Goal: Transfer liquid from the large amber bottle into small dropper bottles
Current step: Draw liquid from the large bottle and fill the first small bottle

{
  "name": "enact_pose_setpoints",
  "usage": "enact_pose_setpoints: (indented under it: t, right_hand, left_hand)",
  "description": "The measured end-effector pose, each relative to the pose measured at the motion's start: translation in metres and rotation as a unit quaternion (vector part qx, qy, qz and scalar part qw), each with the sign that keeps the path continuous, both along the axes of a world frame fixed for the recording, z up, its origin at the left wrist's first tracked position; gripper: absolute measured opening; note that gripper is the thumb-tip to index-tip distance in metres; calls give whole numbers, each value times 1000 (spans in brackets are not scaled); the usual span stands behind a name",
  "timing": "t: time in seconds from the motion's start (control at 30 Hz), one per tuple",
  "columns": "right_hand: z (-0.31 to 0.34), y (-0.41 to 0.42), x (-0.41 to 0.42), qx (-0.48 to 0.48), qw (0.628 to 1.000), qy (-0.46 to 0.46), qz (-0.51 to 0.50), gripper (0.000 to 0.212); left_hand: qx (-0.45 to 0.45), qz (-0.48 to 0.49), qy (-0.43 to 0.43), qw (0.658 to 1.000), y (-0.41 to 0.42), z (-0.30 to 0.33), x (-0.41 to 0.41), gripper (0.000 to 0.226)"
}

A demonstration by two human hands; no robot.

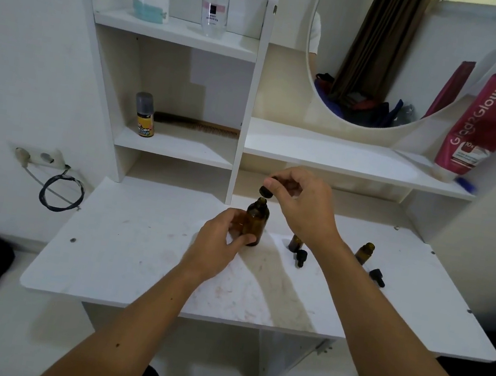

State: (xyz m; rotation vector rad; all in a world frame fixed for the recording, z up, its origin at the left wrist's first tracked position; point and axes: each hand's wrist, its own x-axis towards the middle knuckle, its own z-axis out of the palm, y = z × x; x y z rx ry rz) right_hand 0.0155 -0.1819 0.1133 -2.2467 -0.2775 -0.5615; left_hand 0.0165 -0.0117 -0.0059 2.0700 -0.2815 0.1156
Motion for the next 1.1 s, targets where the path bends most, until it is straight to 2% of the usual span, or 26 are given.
enact_pose_setpoints:
  t: [0.13,0.23,0.43,0.5,0.6,0.77,0.9,1.0,1.1]
  right_hand:
    - [14,0,-7,15,1000,9,15,9]
    - [26,-3,-10,29,999,-21,7,13]
    - [49,-17,-24,86,991,-99,-22,15]
    - [53,-24,-30,100,989,-106,-30,16]
    - [50,-36,-40,102,988,-107,-42,15]
    - [31,-63,-55,112,988,-81,-72,17]
    - [16,-80,-61,115,987,-64,-91,15]
    - [7,-88,-59,103,987,-65,-104,18]
    - [2,-90,-55,101,987,-67,-101,10]
  left_hand:
    - [31,16,-2,999,-3,3,-3,48]
    - [33,19,0,999,-4,4,-5,49]
    - [-20,25,10,999,0,3,-12,50]
    - [-38,60,4,997,-2,3,-19,53]
    - [-85,104,-12,991,-8,2,-37,41]
    - [-88,36,-8,995,-38,2,-59,33]
    - [-64,-8,-7,998,-67,0,-56,43]
    - [-45,-4,-10,999,-86,-2,-46,54]
    - [-48,4,-1,999,-100,0,-35,58]
